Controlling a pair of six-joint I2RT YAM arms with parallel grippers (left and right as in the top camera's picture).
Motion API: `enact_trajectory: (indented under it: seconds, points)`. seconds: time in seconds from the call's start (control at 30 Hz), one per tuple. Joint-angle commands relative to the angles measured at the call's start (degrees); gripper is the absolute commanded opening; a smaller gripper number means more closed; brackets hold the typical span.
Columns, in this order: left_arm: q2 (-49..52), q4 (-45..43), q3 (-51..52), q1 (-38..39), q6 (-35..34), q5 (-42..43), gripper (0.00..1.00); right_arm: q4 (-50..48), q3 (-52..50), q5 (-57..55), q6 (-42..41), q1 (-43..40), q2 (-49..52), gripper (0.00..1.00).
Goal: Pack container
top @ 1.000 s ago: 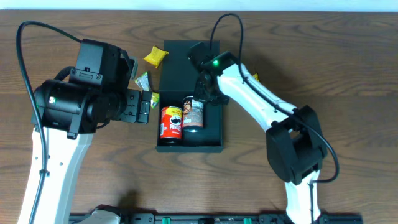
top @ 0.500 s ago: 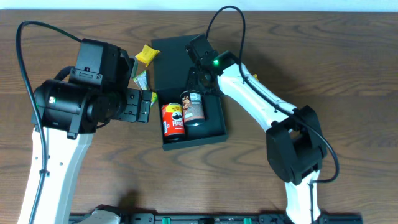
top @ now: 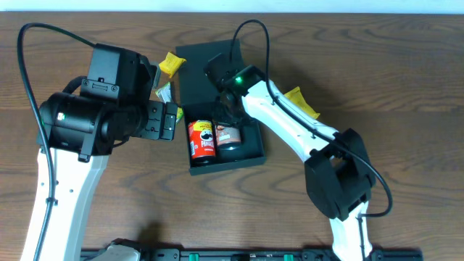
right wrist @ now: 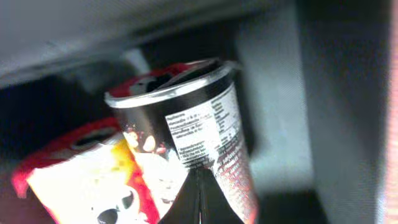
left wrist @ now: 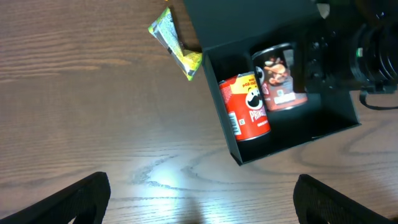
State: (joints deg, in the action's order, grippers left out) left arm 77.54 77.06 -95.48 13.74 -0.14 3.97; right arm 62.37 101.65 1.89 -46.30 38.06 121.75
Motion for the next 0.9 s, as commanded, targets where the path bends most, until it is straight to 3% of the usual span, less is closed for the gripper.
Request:
enact_trajectory:
  seconds: [0.0, 0.2, 0.43, 0.57, 0.87]
  points:
    - [0.48, 0.0, 0.28, 0.17, 0.37, 0.09, 0.96, 2.6, -0.39, -0.15, -0.79, 0.42, 0.35, 0.02]
    - [0.48, 0.0, 0.28, 0.17, 0.35, 0.09, 0.95, 7.39, -0.39, 0.74, -1.68, 1.53, 0.35, 0.01]
    - [0.48, 0.02, 0.28, 0.17, 0.35, 0.09, 0.95, 6.36, 1.29, -4.46, -1.22, 0.22, 0.33, 0.02]
    - [0.48, 0.0, 0.28, 0.17, 0.35, 0.09, 0.95, 2.86, 3.34, -11.5, -0.92, -0.26, 0.35, 0.02]
    - [0.48, 0.24, 0.28, 0.17, 0.37, 0.09, 0.95, -5.33, 4.0, -11.93, -0.15, -0.26, 0.35, 0.01]
